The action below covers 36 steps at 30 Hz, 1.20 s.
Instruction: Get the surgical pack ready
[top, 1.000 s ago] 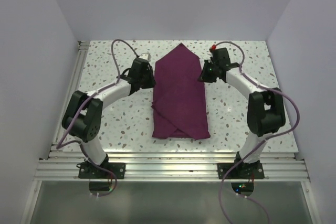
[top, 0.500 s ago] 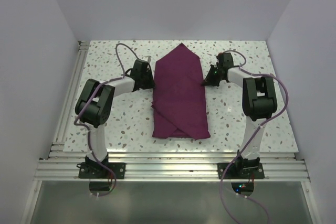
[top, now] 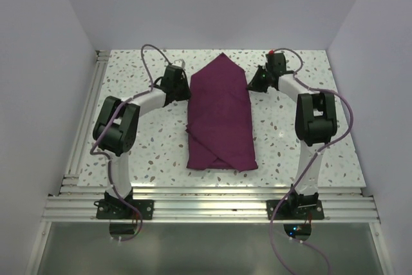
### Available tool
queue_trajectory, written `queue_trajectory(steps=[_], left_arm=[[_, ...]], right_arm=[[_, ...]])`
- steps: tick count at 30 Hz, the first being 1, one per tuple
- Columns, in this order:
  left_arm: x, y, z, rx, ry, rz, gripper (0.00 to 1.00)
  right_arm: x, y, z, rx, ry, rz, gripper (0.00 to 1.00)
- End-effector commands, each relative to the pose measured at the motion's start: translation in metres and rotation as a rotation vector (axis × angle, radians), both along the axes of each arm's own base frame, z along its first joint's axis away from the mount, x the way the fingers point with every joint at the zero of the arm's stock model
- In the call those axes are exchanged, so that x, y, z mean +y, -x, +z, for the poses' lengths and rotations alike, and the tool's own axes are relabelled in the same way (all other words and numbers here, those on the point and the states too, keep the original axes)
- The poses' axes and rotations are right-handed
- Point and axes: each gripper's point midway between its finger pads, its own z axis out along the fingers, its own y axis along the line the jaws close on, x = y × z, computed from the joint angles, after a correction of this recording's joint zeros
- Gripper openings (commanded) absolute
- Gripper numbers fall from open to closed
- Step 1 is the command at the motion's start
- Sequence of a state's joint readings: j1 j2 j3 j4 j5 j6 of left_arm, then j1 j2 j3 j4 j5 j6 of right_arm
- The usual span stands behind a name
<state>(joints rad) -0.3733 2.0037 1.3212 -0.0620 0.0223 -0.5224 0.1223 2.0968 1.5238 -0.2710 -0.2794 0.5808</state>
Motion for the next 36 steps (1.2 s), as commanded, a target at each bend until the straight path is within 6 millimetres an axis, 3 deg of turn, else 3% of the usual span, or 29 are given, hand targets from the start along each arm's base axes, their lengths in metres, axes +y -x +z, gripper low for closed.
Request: queue_trajectory(steps=[1,4,8,9,11,12,15,18,20,24,28,29,31,36], left_arm=[[-0.002,-0.037,0.034,-0.109,0.0,0.001,0.2],[-0.005,-0.052,0.031,-0.108,0.025,-0.003,0.21],[-0.008,-0.07,0.011,-0.09,0.05,-0.007,0.21],[-0.009,-0.072,0.007,-0.082,0.057,-0.012,0.21],[-0.004,-0.082,-0.008,-0.066,0.048,0.001,0.21],[0.002,-0.085,-0.015,-0.058,0.038,0.016,0.21],[0.023,-0.093,-0.035,-0.028,0.003,0.076,0.2],[0.049,-0.093,-0.049,0.011,-0.053,0.151,0.2],[0.054,-0.092,-0.052,0.017,-0.047,0.156,0.2],[0.051,-0.098,-0.036,-0.019,-0.029,0.137,0.21],[0.04,-0.102,0.002,-0.112,0.035,0.096,0.23],[0.038,-0.101,0.006,-0.115,0.044,0.086,0.24],[0.03,-0.106,0.023,-0.163,0.085,0.055,0.3],[0.019,-0.098,0.036,-0.194,0.146,0.01,0.46]], right_arm=[[0.007,-0.036,0.028,-0.088,-0.032,-0.007,0.0],[0.008,-0.052,0.024,-0.085,-0.041,-0.015,0.0],[0.012,-0.074,0.014,-0.068,-0.06,-0.021,0.0],[0.013,-0.074,-0.006,-0.025,-0.057,-0.024,0.0],[0.01,-0.083,-0.013,-0.017,-0.052,-0.042,0.0],[0.008,-0.083,-0.028,0.011,-0.043,-0.055,0.0],[-0.01,-0.088,-0.041,0.028,0.003,-0.121,0.0],[-0.022,-0.089,-0.049,0.029,0.004,-0.148,0.0],[-0.025,-0.09,-0.05,0.032,-0.004,-0.149,0.0],[-0.016,-0.101,-0.03,-0.037,-0.063,-0.125,0.0],[-0.004,-0.112,0.0,-0.121,-0.134,-0.078,0.04],[-0.002,-0.116,0.006,-0.136,-0.137,-0.072,0.09],[-0.001,-0.117,0.009,-0.138,-0.137,-0.059,0.21],[-0.003,-0.115,0.015,-0.159,-0.121,-0.049,0.29]])
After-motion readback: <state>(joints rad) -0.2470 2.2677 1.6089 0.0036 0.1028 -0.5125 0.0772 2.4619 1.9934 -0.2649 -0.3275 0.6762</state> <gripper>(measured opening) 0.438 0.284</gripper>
